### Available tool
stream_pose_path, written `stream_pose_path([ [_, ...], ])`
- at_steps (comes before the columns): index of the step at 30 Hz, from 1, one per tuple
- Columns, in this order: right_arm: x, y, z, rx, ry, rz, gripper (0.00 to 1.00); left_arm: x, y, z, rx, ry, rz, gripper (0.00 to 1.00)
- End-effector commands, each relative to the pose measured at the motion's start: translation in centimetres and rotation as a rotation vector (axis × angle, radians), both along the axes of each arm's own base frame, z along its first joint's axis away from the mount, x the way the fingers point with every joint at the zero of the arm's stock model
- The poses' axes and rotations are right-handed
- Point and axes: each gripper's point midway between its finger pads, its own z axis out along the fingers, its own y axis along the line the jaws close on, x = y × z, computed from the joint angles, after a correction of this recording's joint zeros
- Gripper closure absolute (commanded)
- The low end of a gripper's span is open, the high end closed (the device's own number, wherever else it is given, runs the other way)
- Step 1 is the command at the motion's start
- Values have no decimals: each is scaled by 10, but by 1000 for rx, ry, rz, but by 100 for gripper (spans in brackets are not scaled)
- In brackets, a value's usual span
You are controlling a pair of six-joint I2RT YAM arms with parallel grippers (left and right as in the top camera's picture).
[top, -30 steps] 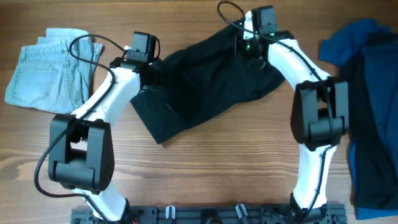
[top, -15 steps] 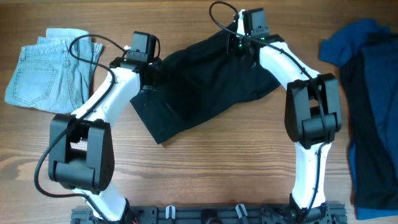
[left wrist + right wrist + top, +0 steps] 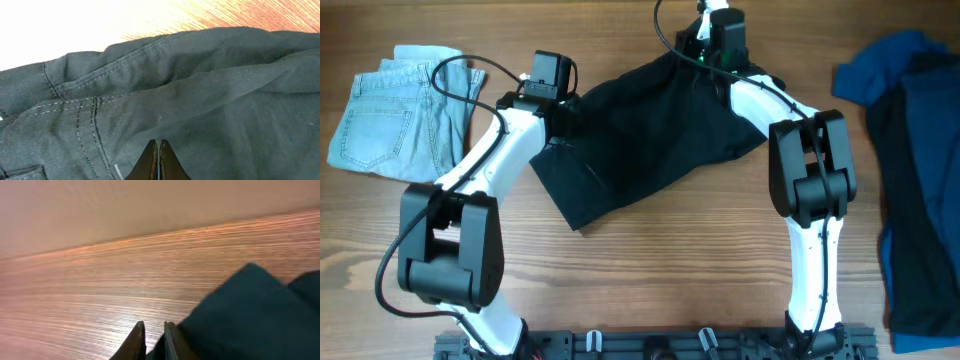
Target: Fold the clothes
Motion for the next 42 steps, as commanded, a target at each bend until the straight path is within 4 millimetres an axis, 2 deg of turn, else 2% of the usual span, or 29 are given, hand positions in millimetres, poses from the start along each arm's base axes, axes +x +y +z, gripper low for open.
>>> stream_pose_path([
  [1, -3, 1, -16, -10, 39, -3, 86, 2, 6, 0, 42, -9, 0, 96],
  [5, -6, -4, -36, -28, 76, -18, 86, 3, 7, 0, 48, -12, 1, 96],
  [9, 5, -15, -23, -36, 23, -21, 86, 4, 12, 0, 104, -24, -49, 96],
  [10, 5, -15, -14, -35, 10, 16, 86, 5, 12, 0, 113, -28, -66, 96],
  [12, 2, -19, 22, -35, -28, 78, 85, 6, 15, 1, 131, -33, -64, 95],
  [15, -15, -28, 91, -28, -74, 151, 76, 9, 14, 2, 128, -47, -63, 94],
  [16, -23, -34, 107, -25, -59, 144, 73, 9, 14, 3, 127, -50, -63, 94],
  [17, -31, -40, 119, -26, -36, 136, 73, 9, 14, 3, 127, -51, -63, 94],
  [19, -49, -47, 128, -28, 25, 128, 76, 10, 14, 3, 127, -52, -63, 94],
  [21, -70, -42, 119, -15, 127, 161, 94, 10, 14, 3, 126, -53, -62, 94],
  [22, -77, -35, 112, 1, 160, 191, 96, 10, 14, 3, 126, -53, -63, 96],
  [24, -88, -21, 94, 7, 220, 227, 96, 10, 14, 3, 126, -53, -63, 96],
  [28, -96, 15, 58, -11, 275, 288, 96, 10, 14, 3, 126, -53, -63, 96],
  [31, -101, 45, 18, -34, 319, 323, 96, 10, 14, 3, 126, -53, -63, 96],
  [32, -101, 49, 6, -40, 341, 303, 96, 10, 14, 3, 126, -53, -63, 96],
  [35, -109, 56, -26, -39, 426, 271, 96, 10, 14, 3, 126, -53, -63, 96],
  [38, -112, 52, -34, -34, 474, 220, 96, 10, 14, 3, 126, -53, -63, 96],
  [42, -106, 31, -47, -117, 486, 103, 96, 10, 14, 3, 126, -53, -63, 96],
])
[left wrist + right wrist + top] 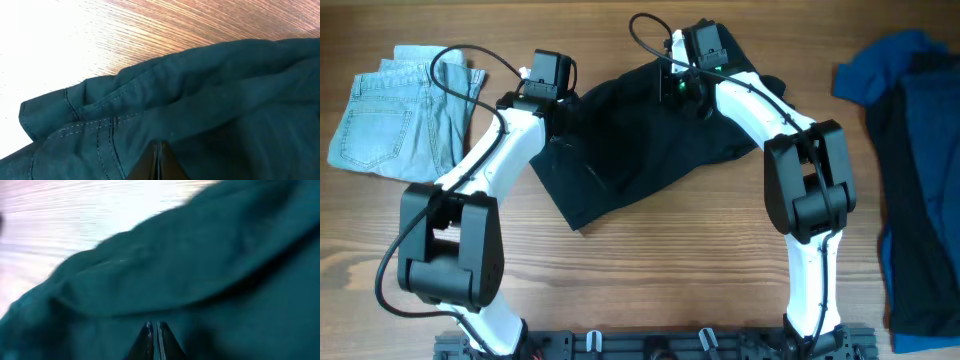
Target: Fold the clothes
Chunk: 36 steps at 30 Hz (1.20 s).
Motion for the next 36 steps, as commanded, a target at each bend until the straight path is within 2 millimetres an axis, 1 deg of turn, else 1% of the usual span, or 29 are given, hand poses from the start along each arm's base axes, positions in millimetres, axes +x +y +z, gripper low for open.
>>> stream_pose_path([
  [1, 9, -21, -22, -102, 0, -101, 96, 2, 2, 0, 22, -7, -11, 96],
  [2, 12, -21, -24, -102, -10, -105, 96, 2, 2, 0, 22, -7, -11, 96],
  [4, 17, -19, -36, -89, -14, -120, 96, 2, 2, 0, 22, -7, -11, 96],
  [6, 29, -13, -47, -62, -52, -128, 96, 2, 2, 0, 22, -7, -11, 96],
  [8, 37, -5, -49, -21, -89, -113, 96, 2, 2, 0, 22, -6, -11, 96],
  [9, 41, 3, -47, 19, -113, -92, 96, 2, 2, 0, 22, -5, -11, 96],
  [12, 52, 26, -20, 144, -213, -9, 96, 1, 2, 0, 21, -3, -8, 96],
  [14, 55, 39, 5, 230, -269, 48, 96, 1, 2, 0, 21, -3, -8, 96],
  [16, 58, 36, 23, 246, -290, 49, 96, 1, 2, 0, 21, -3, -8, 96],
  [19, 56, 16, 35, 214, -275, 46, 96, 1, 2, 0, 21, -3, -8, 96],
  [20, 51, 10, 43, 205, -270, 73, 96, 1, 2, 0, 21, -3, -8, 96],
  [21, 48, 8, 47, 204, -265, 89, 96, 1, 2, 0, 21, -3, -8, 96],
  [23, 37, -2, 52, 173, -229, 115, 95, 1, 2, 0, 21, -3, -8, 96],
  [24, 28, -14, 49, 128, -180, 98, 96, 1, 2, 0, 21, -3, -8, 96],
  [26, 20, -33, 40, 55, -109, 44, 96, 1, 2, 0, 21, -3, -8, 96],
  [29, 5, -69, 10, -109, 2, -47, 96, 1, 2, 0, 21, -3, -8, 96],
  [31, 1, -84, -3, -194, 17, -74, 96, 1, 2, 0, 21, -3, -8, 96],
  [33, -17, -103, -16, -285, 101, -100, 96, 1, 2, 0, 21, -3, -8, 96],
  [34, -31, -115, -22, -335, 161, -107, 96, 1, 2, 0, 21, -2, -8, 96],
  [35, -43, -129, -26, -385, 218, -121, 96, 1, 2, 0, 21, -2, -8, 96],
  [36, -51, -139, -29, -417, 255, -132, 96, 1, 2, 0, 21, -3, -8, 96],
])
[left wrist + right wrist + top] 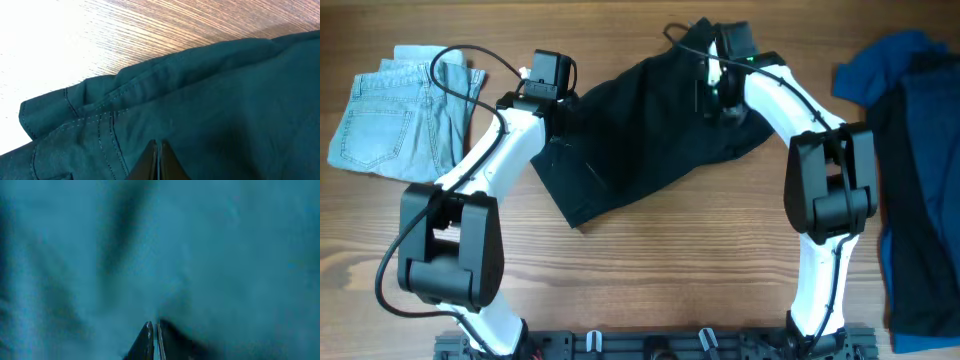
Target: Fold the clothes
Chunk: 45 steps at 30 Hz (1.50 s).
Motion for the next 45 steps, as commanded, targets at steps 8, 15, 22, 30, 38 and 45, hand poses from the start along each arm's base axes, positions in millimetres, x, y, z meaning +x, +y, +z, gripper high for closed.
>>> stream_pose_path([
  [8, -58, -97, -13, -206, 273, -135, 96, 2, 2, 0, 21, -7, -8, 96],
  [15, -33, -106, 50, -223, 94, -115, 96, 4, 1, 1, 18, -16, -8, 96],
  [22, -11, -143, 63, -199, -32, -214, 96, 4, 1, 1, 16, -14, -10, 96],
  [30, -24, -167, -15, -249, 3, -260, 96, 3, 1, 1, 17, -9, -10, 96],
  [38, -49, -193, -36, -347, 54, -300, 96, 8, 3, 9, 33, -41, -25, 96],
  [45, -52, -186, -38, -308, 73, -287, 86, -18, 49, 86, -70, -36, 251, 55],
])
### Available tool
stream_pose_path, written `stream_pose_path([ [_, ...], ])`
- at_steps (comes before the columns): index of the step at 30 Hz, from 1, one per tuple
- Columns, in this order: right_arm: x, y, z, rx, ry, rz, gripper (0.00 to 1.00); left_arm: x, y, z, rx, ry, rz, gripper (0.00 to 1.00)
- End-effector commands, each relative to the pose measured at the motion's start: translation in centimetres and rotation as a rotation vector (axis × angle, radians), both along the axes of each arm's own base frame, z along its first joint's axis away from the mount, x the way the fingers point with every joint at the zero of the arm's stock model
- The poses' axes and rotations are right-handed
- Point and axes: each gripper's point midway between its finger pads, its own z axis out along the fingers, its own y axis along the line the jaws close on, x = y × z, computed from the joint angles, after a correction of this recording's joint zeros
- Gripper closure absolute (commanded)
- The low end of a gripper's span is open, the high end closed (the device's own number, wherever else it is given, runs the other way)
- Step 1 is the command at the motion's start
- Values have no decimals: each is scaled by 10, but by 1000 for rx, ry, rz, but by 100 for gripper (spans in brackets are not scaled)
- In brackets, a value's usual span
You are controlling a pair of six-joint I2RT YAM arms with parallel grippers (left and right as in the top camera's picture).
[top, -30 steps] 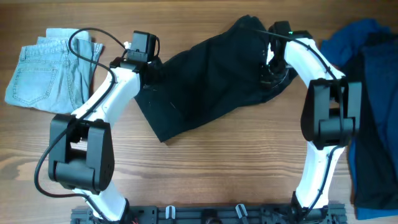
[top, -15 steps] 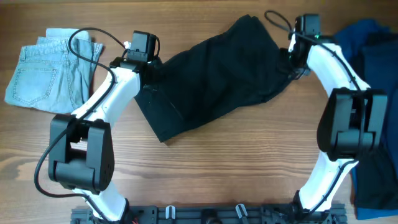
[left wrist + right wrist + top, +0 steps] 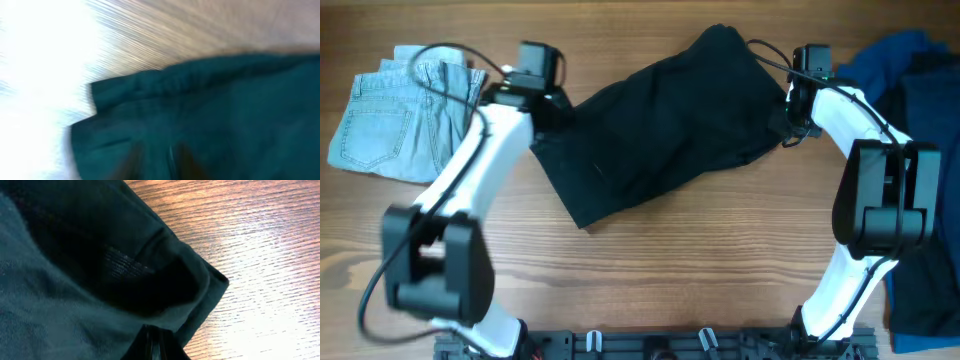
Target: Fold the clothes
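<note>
The black shorts (image 3: 660, 125) lie spread slantwise across the middle of the table. My left gripper (image 3: 533, 92) hovers at their upper left corner; the left wrist view is blurred but shows its two fingers apart over the dark cloth (image 3: 215, 110), so the left gripper (image 3: 157, 152) is open. At the shorts' right corner, by a folded hem (image 3: 200, 280), my right gripper (image 3: 790, 125) has its fingers closed together on the fabric, as the right wrist view of the gripper (image 3: 156, 336) shows.
Folded light blue jeans (image 3: 395, 110) lie at the far left, close beside the left arm. A heap of blue clothes (image 3: 910, 150) covers the right edge of the table. Bare wood (image 3: 670, 280) fills the near side.
The left gripper, shut on the shorts' left edge before, is now open and a little further left. The right gripper has gone from mid-garment to the right corner, and the shorts lie wider.
The left gripper was shut on the shorts' left edge while the right gripper stood at their far top edge. The right gripper was then shut on fabric over the upper middle, then further right. Now it is at the right corner, the shorts are flatter, and the left gripper is open.
</note>
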Motion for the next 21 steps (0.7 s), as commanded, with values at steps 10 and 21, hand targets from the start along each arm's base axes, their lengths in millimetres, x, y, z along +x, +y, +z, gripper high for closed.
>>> stream_pose_path([
  [10, -21, -1, -27, 39, 82, 1, 41, -75, 21, -36, -242, 284, 185, 35],
  [21, 8, 36, 31, 225, -68, 133, 37, -75, 4, -88, -229, 329, 144, 27],
])
